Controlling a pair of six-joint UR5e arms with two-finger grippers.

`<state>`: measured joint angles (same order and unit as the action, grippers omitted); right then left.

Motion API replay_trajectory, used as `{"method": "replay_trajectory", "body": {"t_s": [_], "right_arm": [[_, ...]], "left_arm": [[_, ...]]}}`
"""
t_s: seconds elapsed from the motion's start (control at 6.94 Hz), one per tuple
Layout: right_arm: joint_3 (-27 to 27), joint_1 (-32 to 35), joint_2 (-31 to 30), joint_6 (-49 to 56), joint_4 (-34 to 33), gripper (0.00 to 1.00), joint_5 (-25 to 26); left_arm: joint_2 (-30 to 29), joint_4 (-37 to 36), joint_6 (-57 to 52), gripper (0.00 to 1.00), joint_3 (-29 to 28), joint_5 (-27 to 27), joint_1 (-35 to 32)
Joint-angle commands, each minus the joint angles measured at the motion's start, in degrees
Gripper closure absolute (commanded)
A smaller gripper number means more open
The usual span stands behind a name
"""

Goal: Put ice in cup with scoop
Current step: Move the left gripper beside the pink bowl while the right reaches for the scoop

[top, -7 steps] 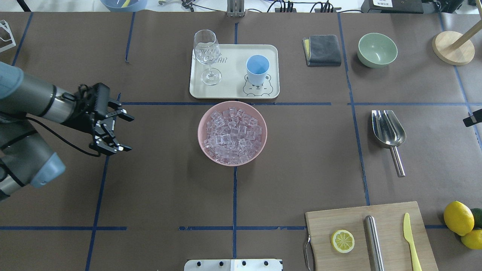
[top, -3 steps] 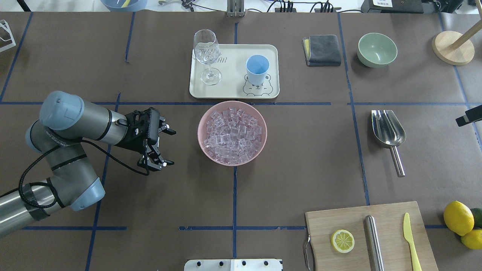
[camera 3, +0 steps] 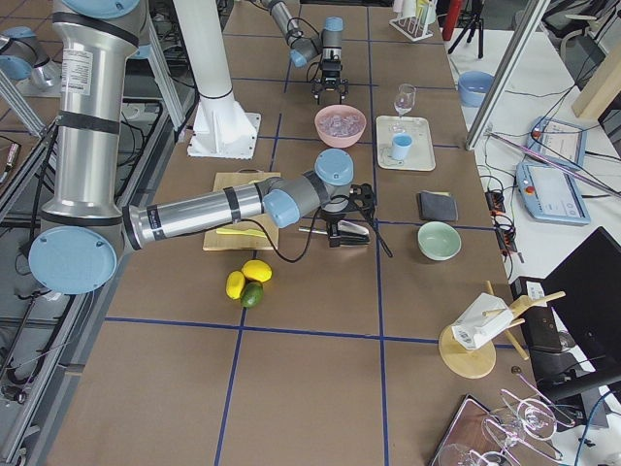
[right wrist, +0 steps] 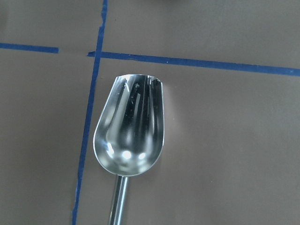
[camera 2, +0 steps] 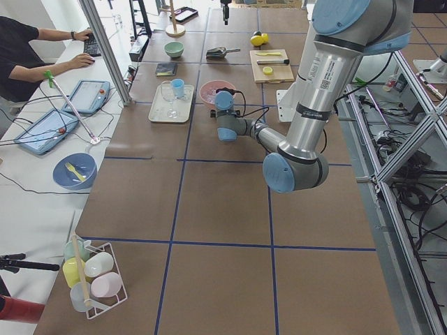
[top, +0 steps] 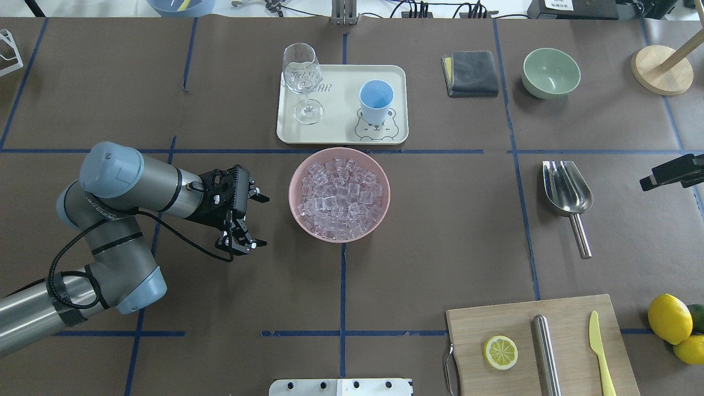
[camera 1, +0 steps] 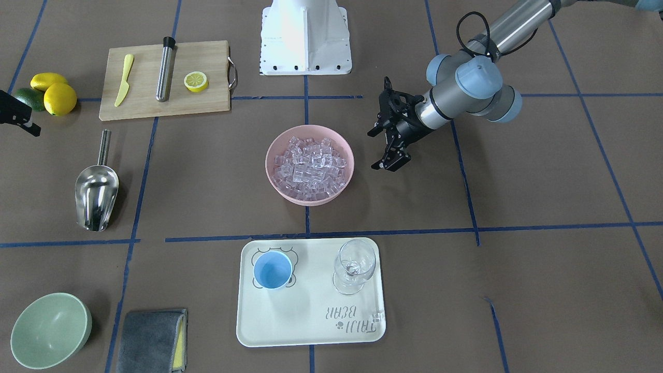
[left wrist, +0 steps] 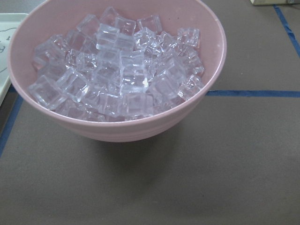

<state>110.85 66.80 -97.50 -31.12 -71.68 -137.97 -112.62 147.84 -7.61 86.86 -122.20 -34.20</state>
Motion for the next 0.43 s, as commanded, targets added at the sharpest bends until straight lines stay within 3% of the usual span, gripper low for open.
{"method": "replay_trajectory", "body": {"t_s": [0.0,0.29], "right_arm": [[0.86,-6.12,0.55,-7.51,2.16,0.00,4.43],[3.48,-14.55,0.65,-16.64,2.59,0.00,13.90]], "left_arm": [[-1.28,-0.36,-0.03,0.00,-0.37,0.12,0.19],[-1.28,0.25,-0.38,0.00,-1.25,0.03,0.28]]}}
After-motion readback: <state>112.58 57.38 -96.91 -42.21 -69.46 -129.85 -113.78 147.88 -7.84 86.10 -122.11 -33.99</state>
